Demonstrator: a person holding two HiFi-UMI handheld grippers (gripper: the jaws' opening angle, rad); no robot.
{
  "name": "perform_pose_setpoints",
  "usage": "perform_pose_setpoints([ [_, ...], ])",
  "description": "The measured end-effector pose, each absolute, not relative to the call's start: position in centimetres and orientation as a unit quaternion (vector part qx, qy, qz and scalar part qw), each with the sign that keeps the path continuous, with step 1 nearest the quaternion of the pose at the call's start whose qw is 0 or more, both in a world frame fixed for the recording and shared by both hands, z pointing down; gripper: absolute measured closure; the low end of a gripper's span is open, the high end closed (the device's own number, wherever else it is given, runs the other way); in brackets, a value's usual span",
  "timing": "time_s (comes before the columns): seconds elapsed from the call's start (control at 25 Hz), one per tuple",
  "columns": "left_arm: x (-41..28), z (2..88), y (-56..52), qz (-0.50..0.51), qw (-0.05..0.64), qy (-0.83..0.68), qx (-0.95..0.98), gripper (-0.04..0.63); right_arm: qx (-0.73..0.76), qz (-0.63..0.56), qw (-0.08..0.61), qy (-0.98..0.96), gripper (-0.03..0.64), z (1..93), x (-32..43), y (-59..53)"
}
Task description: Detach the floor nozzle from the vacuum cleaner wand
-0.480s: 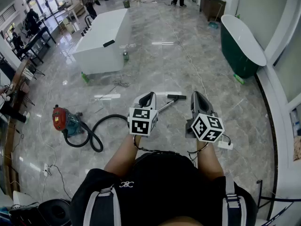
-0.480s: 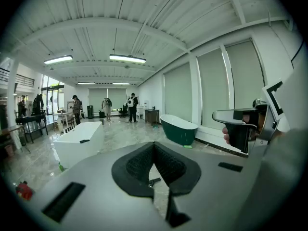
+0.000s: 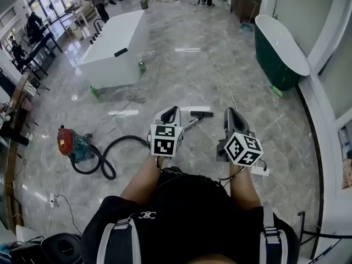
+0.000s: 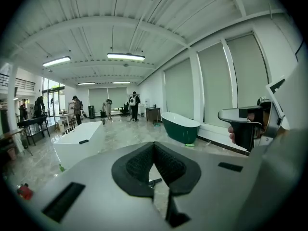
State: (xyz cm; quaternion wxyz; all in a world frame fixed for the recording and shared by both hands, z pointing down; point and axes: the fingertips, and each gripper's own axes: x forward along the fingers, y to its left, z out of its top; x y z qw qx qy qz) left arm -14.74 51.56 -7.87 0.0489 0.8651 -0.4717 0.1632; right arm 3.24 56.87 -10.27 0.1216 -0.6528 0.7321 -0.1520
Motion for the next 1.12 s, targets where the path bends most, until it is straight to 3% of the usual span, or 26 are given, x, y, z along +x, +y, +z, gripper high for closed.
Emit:
perform_pose_setpoints([
  [0.52, -9.7, -4.5, 37.3, 0.173, 0.058, -0.441, 0.879, 0.588, -0.665, -0.151, 0.112, 0.722, 0.603, -7.7, 7.3, 44.5],
  [1.12, -6.8, -1.7, 6.6, 0.222, 0.085, -0.414, 0.879, 0.588, -0.680, -0.181, 0.094, 0.704, 0.603, -6.9, 10.5, 14.5],
])
